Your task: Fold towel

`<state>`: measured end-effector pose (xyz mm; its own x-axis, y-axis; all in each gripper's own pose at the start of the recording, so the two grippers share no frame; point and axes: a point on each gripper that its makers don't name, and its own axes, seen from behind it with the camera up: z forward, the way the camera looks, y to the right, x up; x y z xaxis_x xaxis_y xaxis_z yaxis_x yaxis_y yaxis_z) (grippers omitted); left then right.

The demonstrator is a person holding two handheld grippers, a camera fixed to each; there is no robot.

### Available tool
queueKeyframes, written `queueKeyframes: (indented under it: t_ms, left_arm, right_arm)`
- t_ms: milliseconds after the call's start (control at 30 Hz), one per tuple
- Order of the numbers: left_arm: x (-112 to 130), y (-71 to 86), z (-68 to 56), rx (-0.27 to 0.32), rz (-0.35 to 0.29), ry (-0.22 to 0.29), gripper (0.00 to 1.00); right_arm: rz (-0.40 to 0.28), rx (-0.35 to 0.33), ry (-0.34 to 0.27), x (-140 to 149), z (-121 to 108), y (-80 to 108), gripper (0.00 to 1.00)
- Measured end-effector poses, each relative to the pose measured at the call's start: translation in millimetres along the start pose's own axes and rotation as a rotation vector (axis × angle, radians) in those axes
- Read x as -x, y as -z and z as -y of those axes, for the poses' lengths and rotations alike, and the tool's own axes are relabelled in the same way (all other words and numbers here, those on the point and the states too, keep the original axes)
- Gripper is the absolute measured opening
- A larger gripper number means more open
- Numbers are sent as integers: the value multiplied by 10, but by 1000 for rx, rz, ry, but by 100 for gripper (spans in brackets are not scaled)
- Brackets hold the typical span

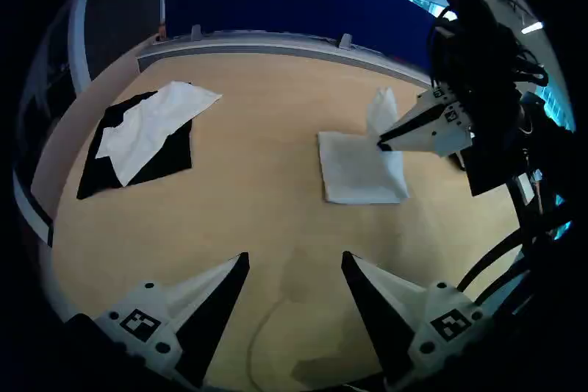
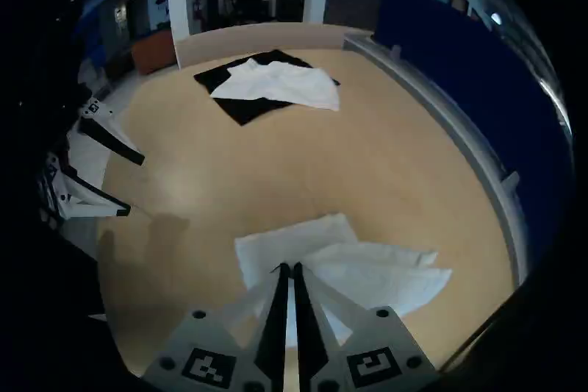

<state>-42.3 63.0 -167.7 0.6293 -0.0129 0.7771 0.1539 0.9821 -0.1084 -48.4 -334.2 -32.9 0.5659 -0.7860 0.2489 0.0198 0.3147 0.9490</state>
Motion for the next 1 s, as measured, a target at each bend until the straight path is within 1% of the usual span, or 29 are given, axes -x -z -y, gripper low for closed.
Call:
queueKeyframes:
  t_ms: [100,167,267,400,533,667,867,1000]
  left_arm:
    - [25,19,41,-14,-5,8,94]
    - [39,31,64,-22,-7,13,94]
    - [44,48,82,-27,-10,26,94]
    - [37,57,89,-24,-14,47,94]
    - [38,43,102,-24,-13,51,93]
    - [39,33,111,-25,-11,41,94]
    - [33,29,120,-25,-10,40,94]
    - [38,28,127,-26,-10,41,94]
  right_arm:
    - [18,-43,-21,43,158,-271,6]
    - [40,-58,-46,114,225,-420,5]
    - [58,-68,-70,199,282,-552,5]
    - [63,-76,-87,230,317,-594,5]
    - [58,-77,-94,223,301,-581,8]
    - [41,-64,-96,192,266,-541,21]
    - [16,-64,-98,191,288,-471,59]
    - [-4,-40,-106,204,264,-405,72]
